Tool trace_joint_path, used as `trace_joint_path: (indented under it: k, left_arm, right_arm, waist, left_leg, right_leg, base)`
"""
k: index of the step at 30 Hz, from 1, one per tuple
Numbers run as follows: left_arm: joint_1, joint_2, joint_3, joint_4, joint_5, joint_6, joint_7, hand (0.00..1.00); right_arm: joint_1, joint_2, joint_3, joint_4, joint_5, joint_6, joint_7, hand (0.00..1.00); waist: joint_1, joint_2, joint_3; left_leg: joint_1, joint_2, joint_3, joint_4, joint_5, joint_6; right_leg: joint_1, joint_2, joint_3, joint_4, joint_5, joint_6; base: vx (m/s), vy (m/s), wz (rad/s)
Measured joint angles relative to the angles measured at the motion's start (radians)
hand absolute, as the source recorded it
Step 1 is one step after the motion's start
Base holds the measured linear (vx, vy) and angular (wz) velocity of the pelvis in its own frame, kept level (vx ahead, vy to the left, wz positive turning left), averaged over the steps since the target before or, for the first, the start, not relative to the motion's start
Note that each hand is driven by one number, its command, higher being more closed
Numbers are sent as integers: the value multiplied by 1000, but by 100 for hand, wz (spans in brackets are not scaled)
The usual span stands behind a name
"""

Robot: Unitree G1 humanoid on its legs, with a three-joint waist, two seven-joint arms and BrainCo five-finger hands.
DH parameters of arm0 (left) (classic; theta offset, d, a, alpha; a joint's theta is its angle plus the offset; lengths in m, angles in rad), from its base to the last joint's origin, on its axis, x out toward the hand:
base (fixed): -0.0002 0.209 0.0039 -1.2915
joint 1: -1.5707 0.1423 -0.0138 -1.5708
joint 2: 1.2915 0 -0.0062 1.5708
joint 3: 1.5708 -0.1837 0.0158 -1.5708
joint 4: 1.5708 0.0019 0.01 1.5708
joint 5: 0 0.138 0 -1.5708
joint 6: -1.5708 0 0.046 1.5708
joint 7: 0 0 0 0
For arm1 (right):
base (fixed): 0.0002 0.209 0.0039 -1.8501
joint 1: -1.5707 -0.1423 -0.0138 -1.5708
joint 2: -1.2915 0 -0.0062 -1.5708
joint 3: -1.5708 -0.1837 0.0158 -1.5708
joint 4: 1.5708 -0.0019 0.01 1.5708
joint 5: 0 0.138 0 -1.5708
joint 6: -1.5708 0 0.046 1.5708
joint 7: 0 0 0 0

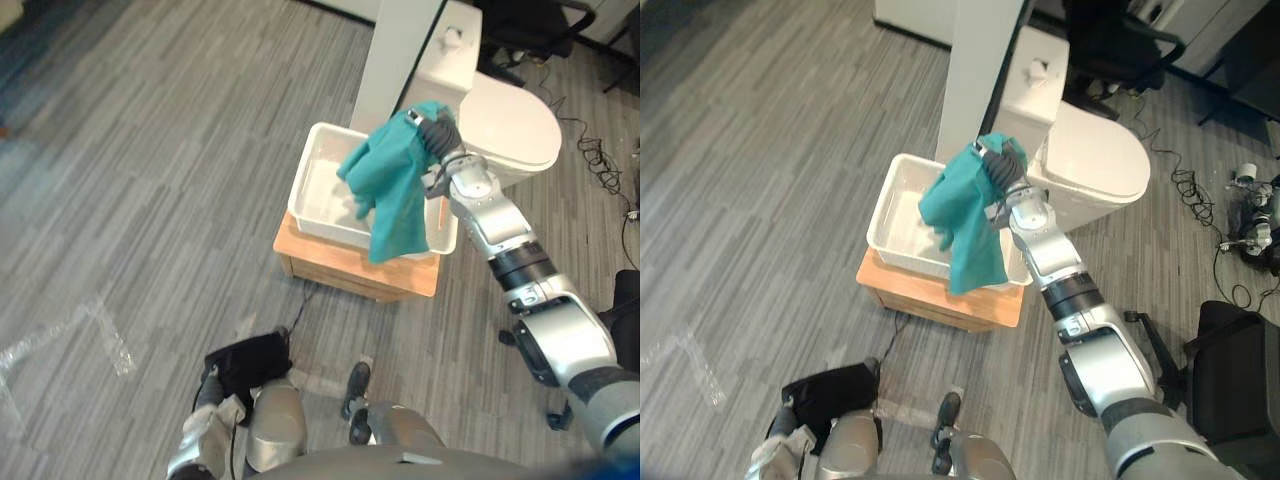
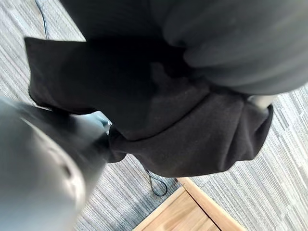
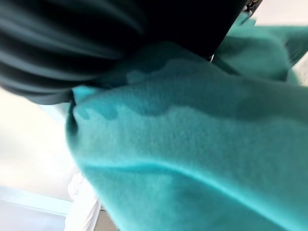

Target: Tidy the bed and pick cloth on bed and put in laundry

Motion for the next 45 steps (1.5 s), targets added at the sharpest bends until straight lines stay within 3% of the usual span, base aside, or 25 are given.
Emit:
trace_joint_path:
  k: [8, 15, 16, 19, 28, 37, 41, 45]
  left_arm:
    - [-147, 3, -22, -102, -3, 54, 36, 100]
    - [-208, 3, -101, -102, -5, 77, 103, 100]
    - [-221, 1, -118, -102, -5, 77, 110, 100]
    - [-250, -8, -130, -99, -6, 77, 130, 100]
    - [-289, -12, -140, -95, -19, 76, 149, 100]
    - [-292, -9, -153, -104, 21, 75, 138, 100]
    - [-263, -11, -167, -160, 77, 93, 102, 100]
    - [-235, -11, -169, -161, 49, 123, 74, 100]
  right_arm:
    - [-83, 14, -34, 75, 83, -33, -54, 100]
    - [-112, 51, -34, 182, 88, -34, -67, 100]
    - [-114, 52, -34, 193, 87, -34, -68, 0]
    - [-121, 53, -33, 229, 87, -34, -77, 0]
    - [-153, 53, -33, 306, 49, -34, -107, 0]
    - [-162, 21, -43, 250, 29, -41, -98, 0]
    - [-154, -22, -56, 180, 28, -41, -77, 0]
    - [-119, -33, -70, 104, 3, -37, -55, 0]
  waist:
    - [39, -10, 108]
    - [45, -7, 116]
    - [47, 1, 122]
    - [45, 20, 136]
    - [37, 43, 150]
    - [21, 43, 150]
    - [10, 42, 150]
    - [-3, 37, 143]
  left_leg:
    - [-99, 26, -46, -5, 37, -8]
    - [-149, 27, -61, -1, 54, -10]
    - [-155, 27, -64, -1, 56, -11]
    - [-172, 28, -71, -4, 63, -11]
    - [-187, 30, -59, -2, 69, -9]
    - [-137, 35, -19, -3, 66, -13]
    - [-71, 40, 3, -4, 58, -18]
    - [-10, 42, 30, -5, 27, -14]
  right_leg:
    - [-75, 28, -43, 3, 8, -13]
    - [-118, 28, -55, 4, 13, -15]
    - [-124, 28, -57, 7, 13, -15]
    - [-141, 28, -66, 18, 13, -15]
    - [-181, 24, -58, 60, 5, -25]
    - [-170, 21, -21, 101, -11, -27]
    - [-116, 24, -5, 103, -12, -27]
    - [-64, 24, 16, 98, -18, -26]
  base:
    - [-50, -33, 13]
    - [1, -5, 6]
    - [0, 0, 0]
    - [-36, 13, 3]
    - [-13, 5, -3]
    - [3, -4, -12]
    - [10, -12, -11]
    - [-1, -7, -14]
